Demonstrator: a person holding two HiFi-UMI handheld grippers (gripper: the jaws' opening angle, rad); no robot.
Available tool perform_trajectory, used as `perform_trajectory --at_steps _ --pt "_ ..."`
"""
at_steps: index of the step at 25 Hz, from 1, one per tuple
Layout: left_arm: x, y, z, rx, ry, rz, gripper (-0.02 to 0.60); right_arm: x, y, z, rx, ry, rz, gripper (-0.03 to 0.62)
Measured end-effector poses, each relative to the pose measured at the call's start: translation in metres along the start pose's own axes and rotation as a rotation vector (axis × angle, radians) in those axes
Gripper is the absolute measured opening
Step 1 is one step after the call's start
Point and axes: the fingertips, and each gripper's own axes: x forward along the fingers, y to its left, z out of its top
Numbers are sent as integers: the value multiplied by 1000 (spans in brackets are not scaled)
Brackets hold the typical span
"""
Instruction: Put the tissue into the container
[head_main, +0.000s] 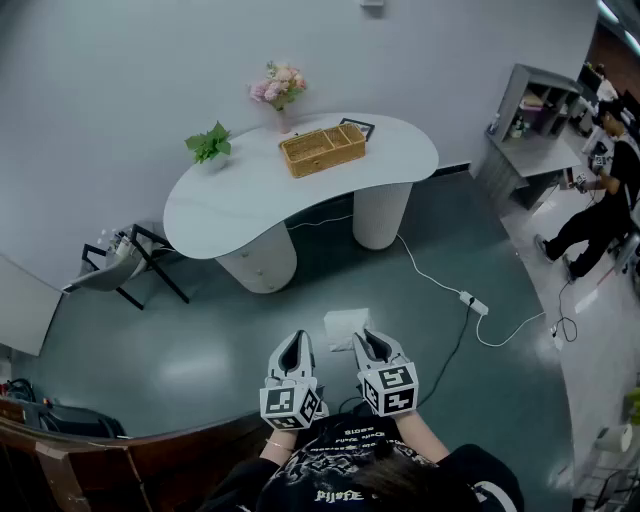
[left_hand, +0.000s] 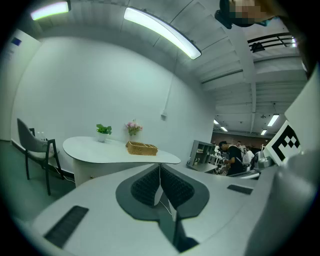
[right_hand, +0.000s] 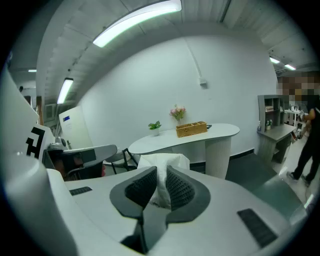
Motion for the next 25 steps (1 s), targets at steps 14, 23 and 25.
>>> perform_trajectory --at_steps 14,23,25 --pt "-7 -19 -18 -27 -19 97 26 -18 -23 5 3 -13 90 81" --pt "5 -43 -26 -24 -28 126 26 -19 -53 10 33 -12 116 81" --pt "13 -35 -29 -25 -22 129 26 -10 -51 12 36 -21 121 81"
